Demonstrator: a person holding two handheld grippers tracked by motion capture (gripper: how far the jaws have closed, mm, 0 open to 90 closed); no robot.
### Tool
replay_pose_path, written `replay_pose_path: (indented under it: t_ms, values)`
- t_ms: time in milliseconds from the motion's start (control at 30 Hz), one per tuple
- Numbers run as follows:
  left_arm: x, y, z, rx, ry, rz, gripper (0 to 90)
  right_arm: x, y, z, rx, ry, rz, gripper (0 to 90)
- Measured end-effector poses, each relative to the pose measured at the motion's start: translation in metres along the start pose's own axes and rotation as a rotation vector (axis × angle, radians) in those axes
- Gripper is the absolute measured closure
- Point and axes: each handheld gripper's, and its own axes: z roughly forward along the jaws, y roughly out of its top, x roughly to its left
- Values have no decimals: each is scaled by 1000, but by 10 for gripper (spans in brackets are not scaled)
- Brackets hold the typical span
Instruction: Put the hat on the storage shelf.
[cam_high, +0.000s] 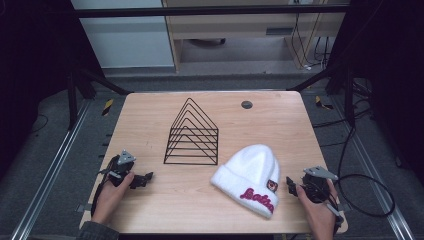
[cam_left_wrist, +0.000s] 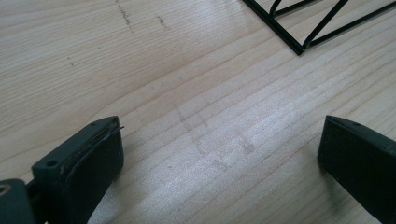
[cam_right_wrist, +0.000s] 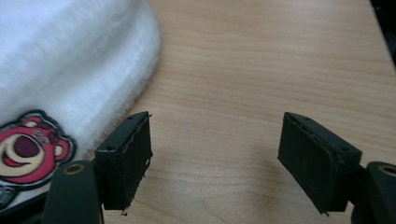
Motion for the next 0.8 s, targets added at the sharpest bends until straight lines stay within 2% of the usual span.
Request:
replay_pose_path:
  t_ms: [33, 100, 133, 200, 233, 300, 367, 433, 467, 500, 533, 567, 600, 633, 733, 800]
  values:
    - [0, 0, 0, 0, -1, -3, 0, 0, 2, -3, -10, -1, 0, 258]
    - [0, 0, 0, 0, -1, -3, 0, 2, 13, -11, -10, -3, -39, 271]
    - [0, 0, 0, 0, -1, -3, 0, 3, 18, -13, -6, -4, -41, 272]
    - [0, 0, 0, 0, 0, -3, 0, 5, 23, -15, -2, 4, -50, 268]
    - [0, 0, 0, 0, 0, -3, 0, 8, 35, -17, -3, 13, -60, 261]
    - [0, 0, 0, -2, 0, -5, 0, 10, 41, -17, -1, 27, -67, 261]
    - [0, 0, 0, -1, 0, -4, 0, 14, 53, -17, 7, 38, -97, 278]
    - [0, 0, 0, 0, 1, -4, 0, 20, 69, -14, 30, 73, -128, 279]
    - [0, 0, 0, -1, -1, -4, 0, 20, 69, -14, 30, 73, -128, 279]
    - [0, 0, 0, 0, 1, -4, 0, 24, 77, -9, 49, 99, -133, 279]
    - [0, 0, 0, 0, 1, -4, 0, 24, 77, -9, 49, 99, -133, 279]
    - [0, 0, 0, -2, 0, -5, 0, 28, 81, -2, 77, 129, -150, 268]
    - [0, 0, 0, -2, 0, -5, 0, 28, 81, -2, 77, 129, -150, 268]
    - [0, 0, 0, -1, 1, -4, 0, 30, 84, 6, 116, 165, -156, 265]
    - [0, 0, 0, -2, 0, -6, 0, 31, 89, 10, 125, 166, -166, 275]
    - [0, 0, 0, 0, 1, -4, 0, 30, 95, 13, 130, 197, -158, 315]
